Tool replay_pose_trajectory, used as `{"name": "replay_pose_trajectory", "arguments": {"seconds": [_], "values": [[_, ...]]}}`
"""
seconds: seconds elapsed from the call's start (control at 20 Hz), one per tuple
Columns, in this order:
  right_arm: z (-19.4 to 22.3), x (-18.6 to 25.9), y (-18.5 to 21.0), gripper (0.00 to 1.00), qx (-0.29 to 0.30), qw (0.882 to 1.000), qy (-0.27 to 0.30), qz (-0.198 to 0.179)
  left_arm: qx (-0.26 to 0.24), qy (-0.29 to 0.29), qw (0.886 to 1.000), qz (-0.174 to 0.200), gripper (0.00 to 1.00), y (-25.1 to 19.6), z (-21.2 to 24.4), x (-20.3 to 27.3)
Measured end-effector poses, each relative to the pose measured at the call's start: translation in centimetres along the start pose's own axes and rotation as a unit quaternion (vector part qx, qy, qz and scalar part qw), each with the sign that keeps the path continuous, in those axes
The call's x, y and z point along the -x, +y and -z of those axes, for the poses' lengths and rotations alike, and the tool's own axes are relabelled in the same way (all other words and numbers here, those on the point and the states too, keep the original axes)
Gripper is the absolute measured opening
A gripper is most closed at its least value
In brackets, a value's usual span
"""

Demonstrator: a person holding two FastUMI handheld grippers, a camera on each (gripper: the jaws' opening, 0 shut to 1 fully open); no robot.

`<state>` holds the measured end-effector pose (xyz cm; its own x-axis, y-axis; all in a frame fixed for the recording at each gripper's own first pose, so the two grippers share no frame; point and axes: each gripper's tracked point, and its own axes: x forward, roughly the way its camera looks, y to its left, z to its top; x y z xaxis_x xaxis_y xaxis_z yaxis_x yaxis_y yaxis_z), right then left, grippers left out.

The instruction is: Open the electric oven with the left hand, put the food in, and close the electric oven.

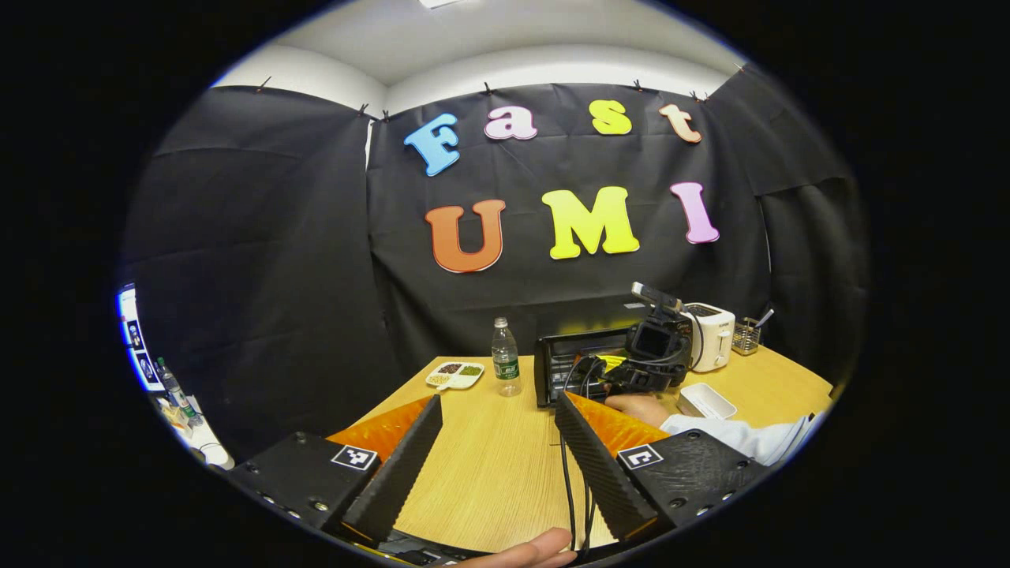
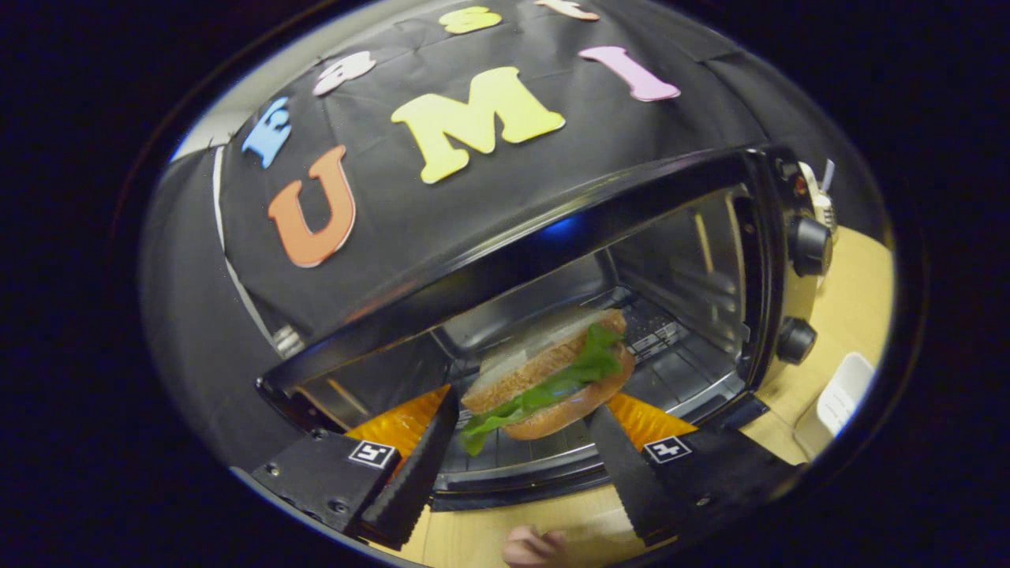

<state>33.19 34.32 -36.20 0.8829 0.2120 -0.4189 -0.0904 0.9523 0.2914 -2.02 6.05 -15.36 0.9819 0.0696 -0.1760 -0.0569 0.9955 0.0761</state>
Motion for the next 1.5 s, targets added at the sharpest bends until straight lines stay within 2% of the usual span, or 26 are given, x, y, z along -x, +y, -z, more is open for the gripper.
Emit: {"name": "replay_pose_trajectory", "arguments": {"seconds": [0.1, 0.35, 0.75, 0.9, 1.05, 1.35, 1.4, 1.45, 1.5], "values": [[1.1, -0.1, -0.4, 1.00, 0.054, 0.997, 0.045, 0.017, 0.004, 0.003, 1.000, -0.001, 0.95, -0.1, 0.0, 0.0], [2.8, 0.8, 0.7, 1.00, 0.145, 0.978, 0.147, 0.010, 0.010, 0.012, 1.000, 0.006, 0.95, -0.9, -0.1, 0.3], [2.8, 5.7, 0.5, 1.00, 0.154, 0.968, 0.194, -0.030, 0.016, 0.010, 1.000, 0.010, 0.95, -1.1, -0.1, 0.3], [1.4, 8.2, 0.7, 1.00, 0.157, 0.971, 0.174, -0.055, 0.023, 0.012, 1.000, 0.002, 0.95, -0.3, 0.1, -0.4], [-0.9, 12.0, 0.2, 1.00, 0.170, 0.975, 0.127, -0.073, 0.038, 0.018, 0.999, -0.002, 0.95, 0.1, 0.6, -1.4], [-7.8, 20.9, -2.7, 1.00, 0.173, 0.982, -0.015, -0.076, 0.044, 0.028, 0.999, -0.011, 0.96, 0.4, 1.0, -4.2], [-9.0, 22.4, -3.4, 0.90, 0.168, 0.982, -0.040, -0.076, 0.043, 0.026, 0.999, -0.010, 0.96, 0.2, 0.9, -4.6], [-10.1, 24.2, -4.2, 1.00, 0.164, 0.982, -0.059, -0.074, 0.043, 0.025, 0.999, -0.008, 0.95, -0.1, 0.9, -5.1], [-11.1, 25.8, -5.0, 1.00, 0.161, 0.982, -0.075, -0.070, 0.043, 0.026, 0.999, -0.004, 0.95, -0.5, 0.9, -5.5]]}}
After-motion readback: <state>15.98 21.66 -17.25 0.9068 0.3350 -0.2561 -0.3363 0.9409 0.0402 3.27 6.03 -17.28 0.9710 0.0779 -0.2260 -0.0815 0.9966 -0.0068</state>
